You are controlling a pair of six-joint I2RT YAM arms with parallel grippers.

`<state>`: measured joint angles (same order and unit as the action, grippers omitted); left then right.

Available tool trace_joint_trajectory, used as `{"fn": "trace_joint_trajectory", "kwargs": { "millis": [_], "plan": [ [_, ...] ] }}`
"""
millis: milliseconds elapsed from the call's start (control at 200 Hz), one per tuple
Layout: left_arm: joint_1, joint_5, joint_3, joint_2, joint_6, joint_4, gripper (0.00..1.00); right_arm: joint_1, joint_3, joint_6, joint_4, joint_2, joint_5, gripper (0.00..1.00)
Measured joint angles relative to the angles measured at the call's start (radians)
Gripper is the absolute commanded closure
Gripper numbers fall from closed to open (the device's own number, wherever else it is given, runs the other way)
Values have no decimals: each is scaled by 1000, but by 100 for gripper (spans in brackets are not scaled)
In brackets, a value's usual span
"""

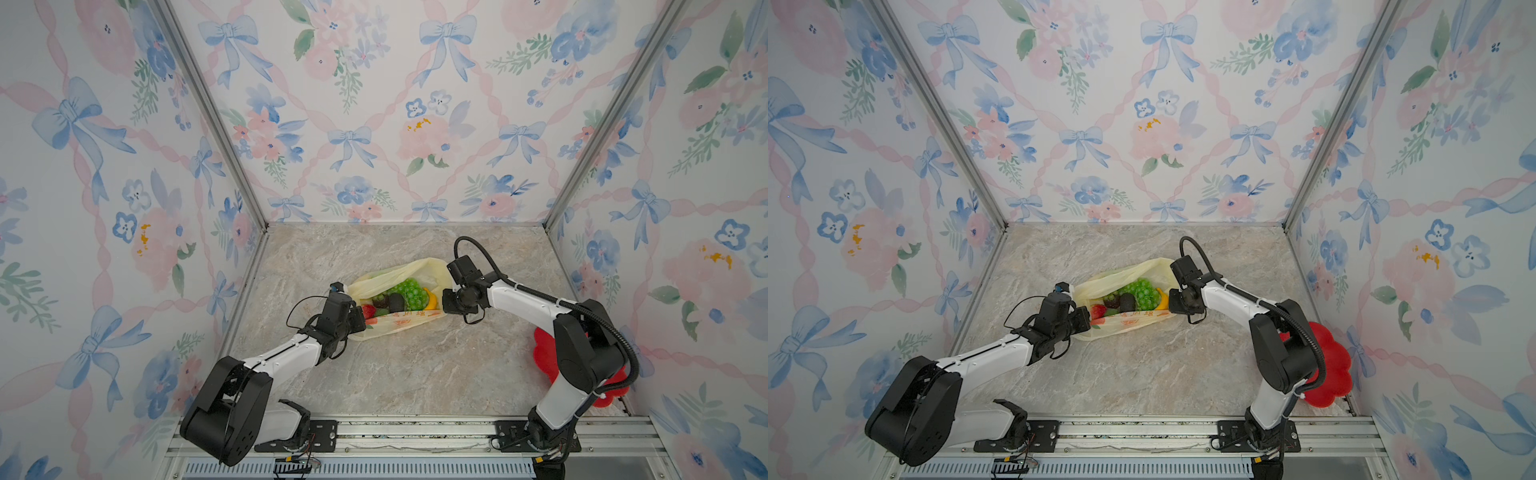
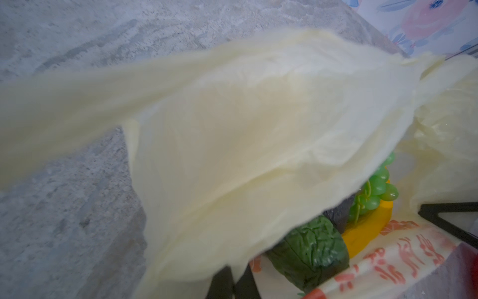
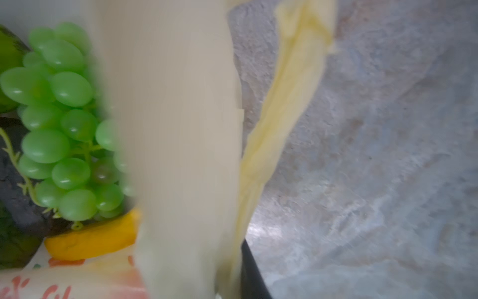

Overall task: Take fruits out of the plastic bag
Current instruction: Spread open the plastic bag at the center of the table.

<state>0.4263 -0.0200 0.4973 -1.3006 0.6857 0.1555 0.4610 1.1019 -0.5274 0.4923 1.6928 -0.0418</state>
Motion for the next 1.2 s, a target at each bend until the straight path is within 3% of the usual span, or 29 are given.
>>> {"fn": "trace_joint_trajectory", "kwargs": {
  "millis": [85, 175, 255, 395, 560, 785, 885, 1030, 1200],
  "plan": [
    [5, 2, 2, 0, -3, -11, 76, -31, -53, -4, -29, -53, -27, 92],
    [9, -10, 20, -1, -12, -70, 48, -39, -71, -4, -47, -85, -37, 94],
    [27, -44, 47, 8, -16, -134, 35, -39, -71, -5, -63, -97, -41, 95],
    [108, -159, 114, 69, -38, -281, 24, -36, -71, 1, -71, -112, -41, 97],
    [228, -327, 238, 100, -76, -422, 19, -13, -68, 19, -65, -130, -27, 97],
    [286, -484, 415, -6, -174, -473, 7, 16, -62, 34, -55, -153, 3, 97],
    [286, -548, 484, -132, -241, -478, 7, 19, -62, 38, -47, -160, 12, 97],
    [278, -571, 562, -318, -335, -489, 18, 19, -63, 42, -37, -170, 21, 97],
    [213, -570, 597, -415, -362, -502, 59, 19, -66, 45, -37, -188, 29, 97]
  ]
}}
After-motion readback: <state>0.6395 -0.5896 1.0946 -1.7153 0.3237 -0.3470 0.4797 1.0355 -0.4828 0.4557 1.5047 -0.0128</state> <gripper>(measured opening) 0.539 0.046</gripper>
